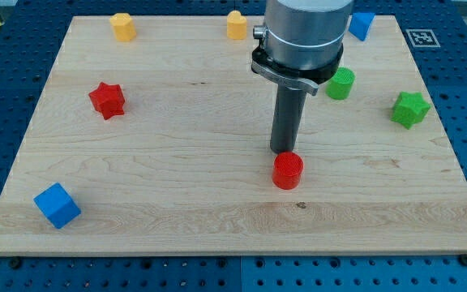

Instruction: Move the red circle to the bottom center of the board

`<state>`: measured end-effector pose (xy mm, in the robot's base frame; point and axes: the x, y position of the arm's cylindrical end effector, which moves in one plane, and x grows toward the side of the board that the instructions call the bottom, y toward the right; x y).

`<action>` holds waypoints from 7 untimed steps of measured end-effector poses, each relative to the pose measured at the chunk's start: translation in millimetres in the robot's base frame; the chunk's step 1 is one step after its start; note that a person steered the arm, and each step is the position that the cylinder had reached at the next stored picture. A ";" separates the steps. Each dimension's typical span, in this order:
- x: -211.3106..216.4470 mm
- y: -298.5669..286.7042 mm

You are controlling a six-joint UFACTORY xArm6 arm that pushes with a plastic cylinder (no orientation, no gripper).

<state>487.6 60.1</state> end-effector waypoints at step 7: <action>10.2 18.3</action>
